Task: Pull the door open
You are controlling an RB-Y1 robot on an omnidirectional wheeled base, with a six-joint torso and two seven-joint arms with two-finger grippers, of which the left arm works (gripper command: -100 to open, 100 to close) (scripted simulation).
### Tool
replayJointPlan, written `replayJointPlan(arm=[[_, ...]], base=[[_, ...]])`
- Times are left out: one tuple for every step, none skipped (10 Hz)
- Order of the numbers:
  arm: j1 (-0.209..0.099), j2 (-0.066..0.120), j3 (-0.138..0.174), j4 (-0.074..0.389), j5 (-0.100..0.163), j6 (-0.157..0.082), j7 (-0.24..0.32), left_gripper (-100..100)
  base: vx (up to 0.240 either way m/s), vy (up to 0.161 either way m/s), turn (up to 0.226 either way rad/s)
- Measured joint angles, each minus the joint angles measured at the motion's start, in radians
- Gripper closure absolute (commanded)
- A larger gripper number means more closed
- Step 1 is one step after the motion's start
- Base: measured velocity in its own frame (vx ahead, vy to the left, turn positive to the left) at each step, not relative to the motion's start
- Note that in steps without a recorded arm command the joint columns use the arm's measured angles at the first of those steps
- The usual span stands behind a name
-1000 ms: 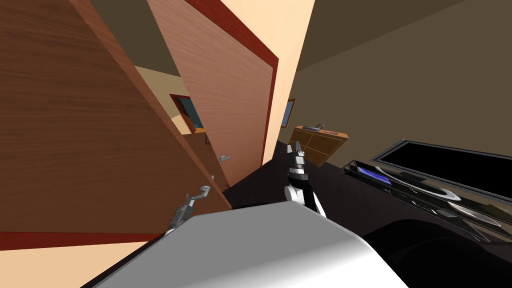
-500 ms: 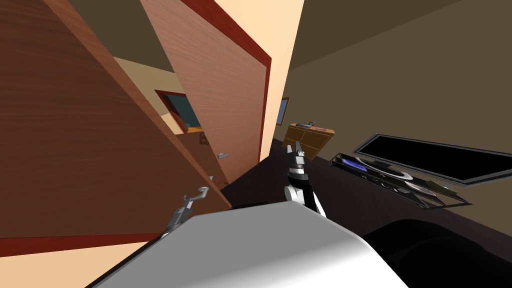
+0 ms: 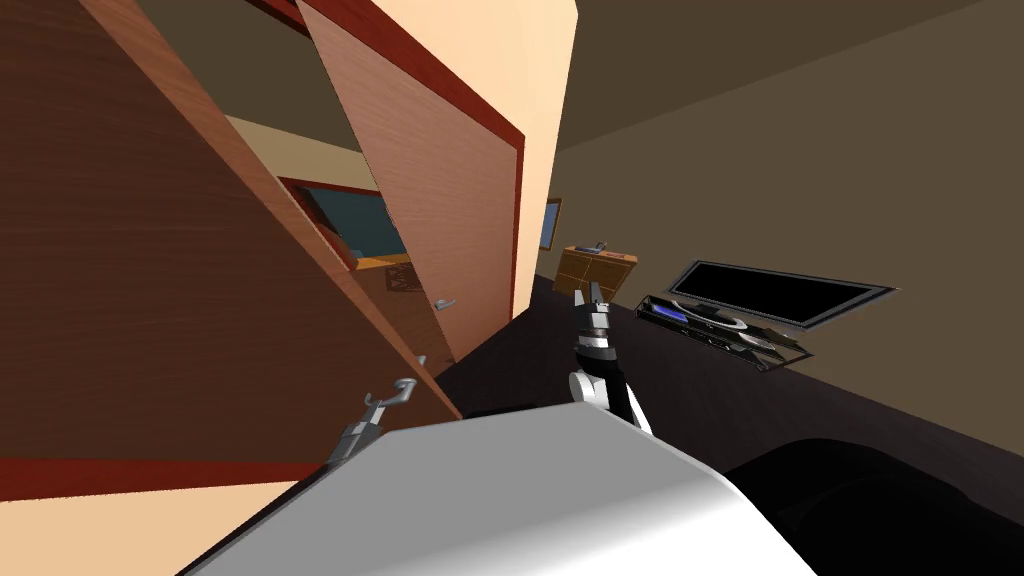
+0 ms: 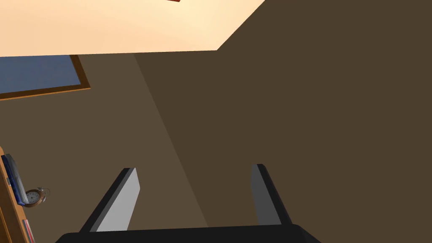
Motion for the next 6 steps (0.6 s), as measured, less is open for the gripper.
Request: replayJointPlan(arm=[[0.002,0.000,-0.001,0.004,-0.001,-0.001,0.001,100],[0.002,0.003,-0.002,0.014,-0.002,-0.005,0.003,100],[-0.002,0.007,-0.002,0.022,-0.002,-0.014,0.005,100],[-0.006,0.010,-0.004,0.029,-0.004,-0.023,0.008,100],[-0.006,0.012,-0.007,0.032,-0.006,-0.032,0.010,100],[-0.013,0.016,-0.012,0.050,-0.009,-0.046,0.015,100]], base=[[-0.169,0.049,-0.148],[-0.248,0.055,-0.223],[-0.221,0.030,-0.164],[-0.266,0.061,-0.160],[-0.256,0.066,-0.198],[-0.224,0.057,-0.191]])
